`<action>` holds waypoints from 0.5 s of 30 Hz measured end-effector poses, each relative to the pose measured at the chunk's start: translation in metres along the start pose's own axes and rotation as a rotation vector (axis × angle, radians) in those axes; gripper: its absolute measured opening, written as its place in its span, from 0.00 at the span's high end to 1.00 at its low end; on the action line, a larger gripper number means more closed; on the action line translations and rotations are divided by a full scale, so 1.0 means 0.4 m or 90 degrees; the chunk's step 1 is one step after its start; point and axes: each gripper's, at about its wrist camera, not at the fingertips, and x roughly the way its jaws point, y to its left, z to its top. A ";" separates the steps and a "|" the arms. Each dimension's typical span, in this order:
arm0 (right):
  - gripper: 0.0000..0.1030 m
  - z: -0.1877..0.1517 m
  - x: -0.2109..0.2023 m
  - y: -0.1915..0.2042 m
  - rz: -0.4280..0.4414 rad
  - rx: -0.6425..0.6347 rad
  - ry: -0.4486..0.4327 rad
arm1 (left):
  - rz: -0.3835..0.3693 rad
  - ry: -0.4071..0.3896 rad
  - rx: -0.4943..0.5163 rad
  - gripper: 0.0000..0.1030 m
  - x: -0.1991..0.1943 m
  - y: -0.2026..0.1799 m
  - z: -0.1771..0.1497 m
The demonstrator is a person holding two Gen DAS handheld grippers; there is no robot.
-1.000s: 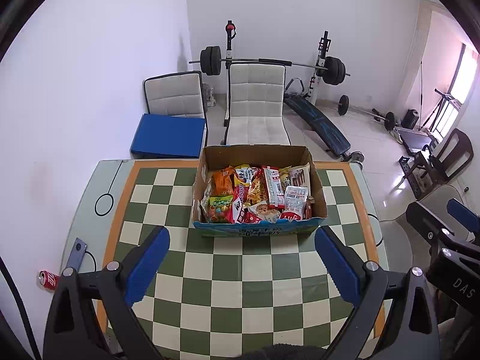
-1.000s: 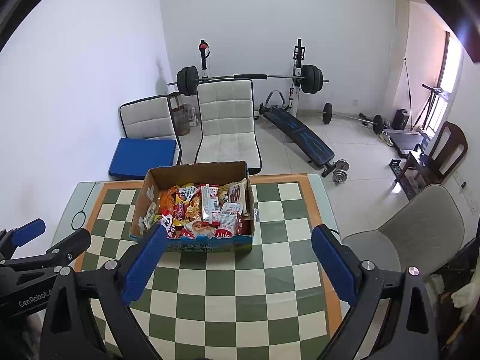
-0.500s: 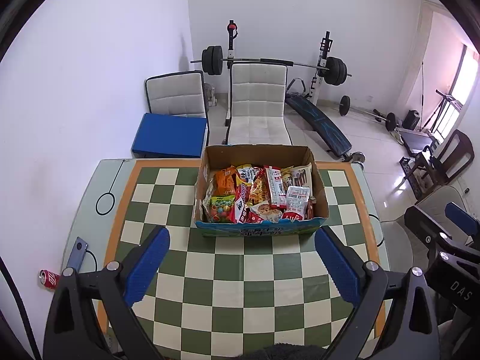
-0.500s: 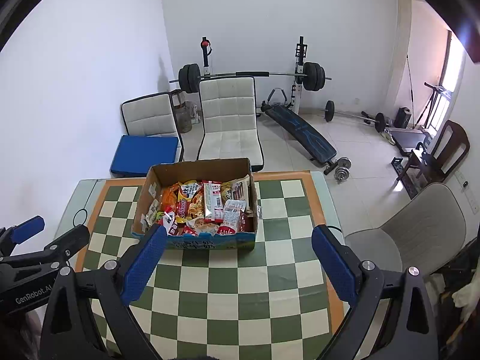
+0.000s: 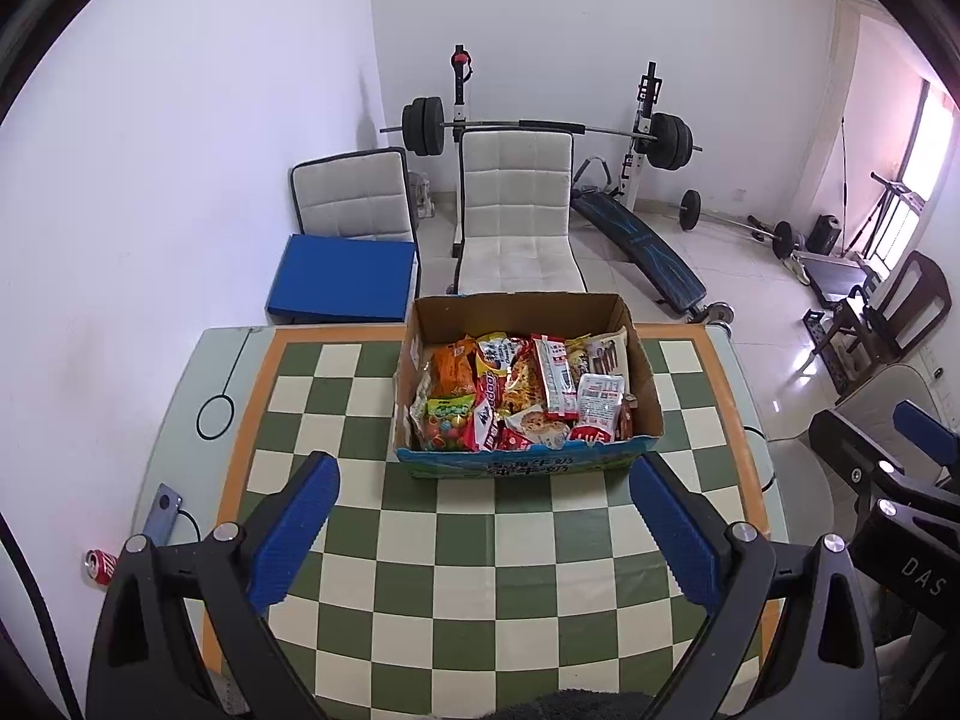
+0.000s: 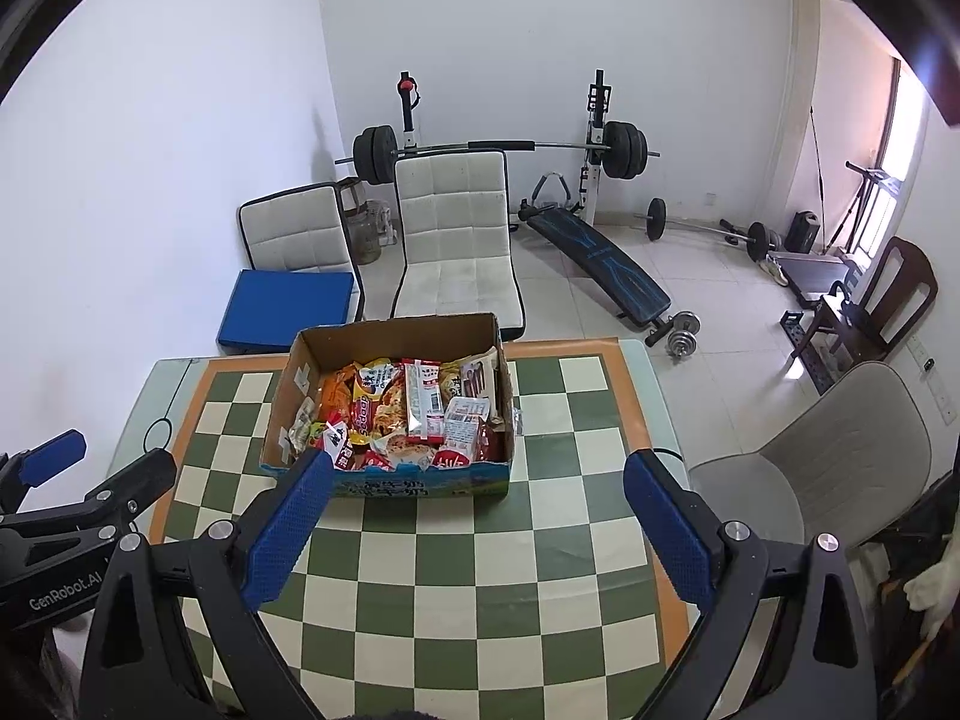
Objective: Organize snacks
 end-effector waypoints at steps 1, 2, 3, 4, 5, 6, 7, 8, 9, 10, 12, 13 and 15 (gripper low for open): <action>0.04 0.000 0.000 0.001 -0.001 -0.001 0.000 | -0.001 -0.001 0.000 0.03 0.001 0.001 0.003; 0.04 0.001 0.000 0.000 -0.001 -0.001 -0.001 | -0.002 -0.003 -0.003 0.03 -0.001 0.004 0.003; 0.04 0.001 0.000 0.001 0.000 -0.001 -0.001 | -0.004 -0.006 -0.004 0.03 -0.004 0.006 0.003; 0.03 0.002 0.000 0.000 -0.001 -0.001 -0.002 | -0.003 -0.009 -0.003 0.02 -0.006 0.007 0.004; 0.03 0.002 -0.002 0.000 -0.001 0.000 -0.001 | -0.005 -0.011 -0.003 0.01 -0.007 0.009 0.005; 0.03 0.002 -0.002 -0.001 -0.001 0.000 -0.002 | -0.007 -0.012 -0.005 0.01 -0.006 0.007 0.010; 0.03 0.002 -0.003 -0.001 -0.002 0.000 -0.004 | -0.009 -0.014 -0.006 0.01 -0.007 0.009 0.010; 0.03 0.004 -0.003 0.000 -0.003 -0.002 -0.004 | -0.009 -0.016 -0.005 0.01 -0.008 0.009 0.010; 0.03 0.005 -0.003 -0.001 -0.003 -0.001 -0.005 | -0.007 -0.016 -0.005 0.01 -0.008 0.009 0.011; 0.03 0.005 -0.003 0.000 -0.002 -0.002 -0.005 | -0.008 -0.015 -0.005 0.01 -0.007 0.008 0.011; 0.03 0.005 -0.003 -0.001 -0.004 -0.002 -0.005 | -0.003 -0.015 -0.002 0.01 -0.006 0.007 0.013; 0.03 0.006 -0.005 -0.002 -0.004 -0.001 -0.005 | -0.004 -0.015 -0.001 0.01 -0.005 0.005 0.013; 0.03 0.007 -0.005 -0.003 -0.005 0.000 -0.004 | -0.008 -0.012 -0.001 0.01 -0.003 0.002 0.013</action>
